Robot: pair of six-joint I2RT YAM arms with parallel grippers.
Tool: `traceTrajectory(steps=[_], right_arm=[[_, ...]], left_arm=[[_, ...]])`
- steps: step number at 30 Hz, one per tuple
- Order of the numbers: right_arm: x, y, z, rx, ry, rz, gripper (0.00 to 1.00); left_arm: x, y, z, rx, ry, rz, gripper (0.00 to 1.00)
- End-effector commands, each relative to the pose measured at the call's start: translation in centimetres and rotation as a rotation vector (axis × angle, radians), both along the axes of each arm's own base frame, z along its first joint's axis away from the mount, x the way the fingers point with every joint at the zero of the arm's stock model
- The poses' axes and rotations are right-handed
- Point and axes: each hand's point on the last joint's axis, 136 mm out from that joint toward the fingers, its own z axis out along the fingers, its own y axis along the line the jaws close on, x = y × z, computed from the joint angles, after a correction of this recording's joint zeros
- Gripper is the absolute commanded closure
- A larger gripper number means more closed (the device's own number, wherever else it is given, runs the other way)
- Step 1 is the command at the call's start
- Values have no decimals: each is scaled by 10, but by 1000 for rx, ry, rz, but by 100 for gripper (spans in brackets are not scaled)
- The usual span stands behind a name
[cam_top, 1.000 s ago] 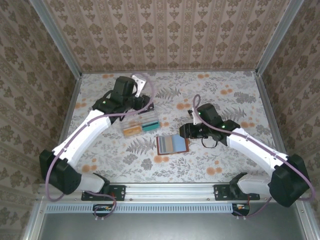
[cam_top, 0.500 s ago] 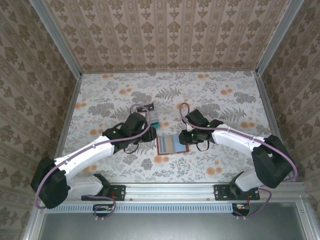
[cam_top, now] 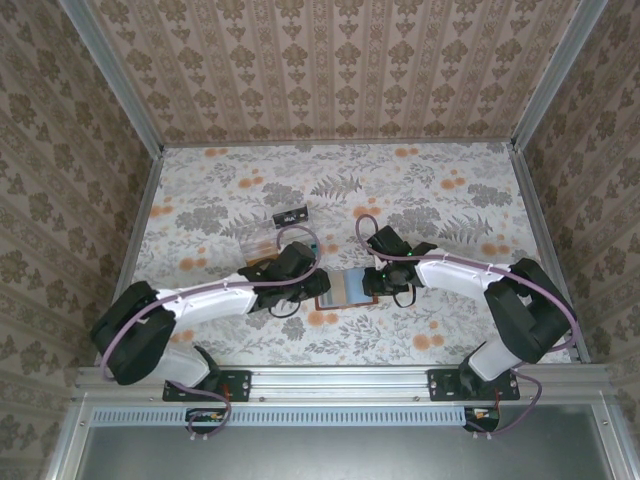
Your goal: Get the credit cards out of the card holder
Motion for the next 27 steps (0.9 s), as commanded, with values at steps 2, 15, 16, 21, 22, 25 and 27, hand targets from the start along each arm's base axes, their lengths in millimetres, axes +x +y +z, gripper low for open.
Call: traceTrajectory(steps=[2,15,16,21,22,25,27], right_arm=[[-6,-3,-11,-14,31,-22,76],[-9,-5,-16,-31,50,-29,78],[-9,-6,-16,-31,49,-29,78],[-10,-6,-18,-38,58,-32,78],[-10,-7,-19,-41,60,-32,78],[-10,-6,-19,-39,62,-33,78],[-10,-6,-18,-39,61,-33,78]], left_arm=[[-4,-13,-6,-41,41,-6,70],[-7,-10,-28,15,81,-8,71],[-7,-10,-28,14,83,-11,71],[-9,-15,-34,8,98,-27,71],[-9,-16,-34,7,99,-30,71],[-9,-22,-31,-11,91,-53,69],[-9,-27,-26,-27,77,-70,67]])
